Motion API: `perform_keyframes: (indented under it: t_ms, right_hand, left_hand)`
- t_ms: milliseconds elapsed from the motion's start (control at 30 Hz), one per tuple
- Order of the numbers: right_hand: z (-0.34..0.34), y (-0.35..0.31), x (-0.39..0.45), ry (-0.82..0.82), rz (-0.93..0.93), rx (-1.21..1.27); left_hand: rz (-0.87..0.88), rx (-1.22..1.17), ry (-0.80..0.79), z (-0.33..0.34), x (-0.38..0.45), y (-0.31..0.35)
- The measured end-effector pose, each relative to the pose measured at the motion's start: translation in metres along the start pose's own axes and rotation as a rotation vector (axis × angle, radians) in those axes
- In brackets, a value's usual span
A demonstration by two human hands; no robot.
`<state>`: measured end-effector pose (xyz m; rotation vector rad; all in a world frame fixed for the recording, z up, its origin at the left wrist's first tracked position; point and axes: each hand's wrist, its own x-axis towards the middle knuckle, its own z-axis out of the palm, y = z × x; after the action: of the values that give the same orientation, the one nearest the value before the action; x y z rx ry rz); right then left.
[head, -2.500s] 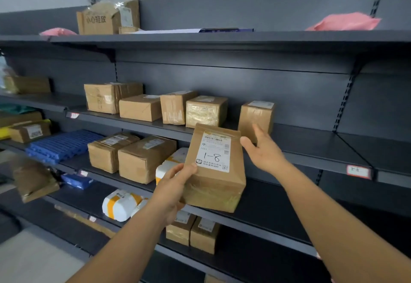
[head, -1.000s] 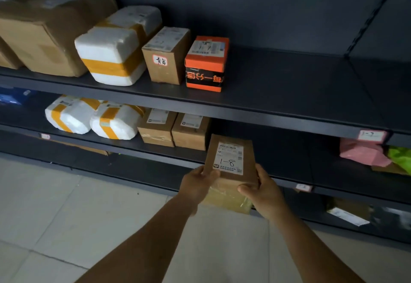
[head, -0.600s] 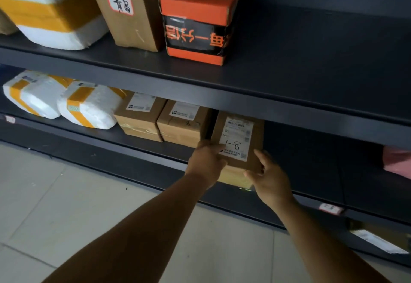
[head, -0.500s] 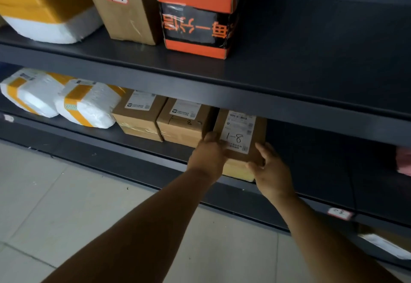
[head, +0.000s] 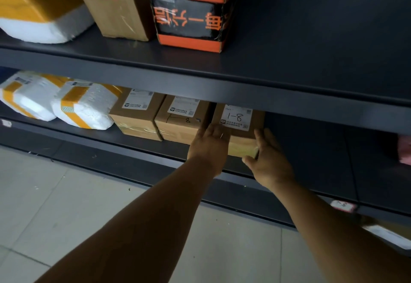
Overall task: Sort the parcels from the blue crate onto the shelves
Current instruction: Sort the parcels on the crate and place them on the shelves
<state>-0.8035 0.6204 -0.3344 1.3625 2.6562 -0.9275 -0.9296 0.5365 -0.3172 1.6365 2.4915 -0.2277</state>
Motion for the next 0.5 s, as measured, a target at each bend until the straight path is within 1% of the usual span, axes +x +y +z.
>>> perform_keyframes:
  t_ms: [100, 167, 267, 500]
  right_hand:
    - [-0.006, -0.007, -0.034, -0.013, -0.044, -0.125]
    - [-0.011, -0.013, -0.059, -0.017, -0.057, -0.166]
    - [-0.02, -0.023, -0.103, -0.034, -0.039, -0.185]
    - [-0.037, -0.048, -0.237, 0.024, 0.069, -0.168]
  left_hand:
    - [0.019, -0.019, -0.029, -0.008, -0.027, 0.004]
    - [0.041, -0.005, -0.032, -0.018, -0.048, 0.007]
    - [0.062, -0.024, -0.03, -0.034, -0.087, 0.012]
    - [0.164, -0.102, -0.019, -0.079, -0.206, 0.033]
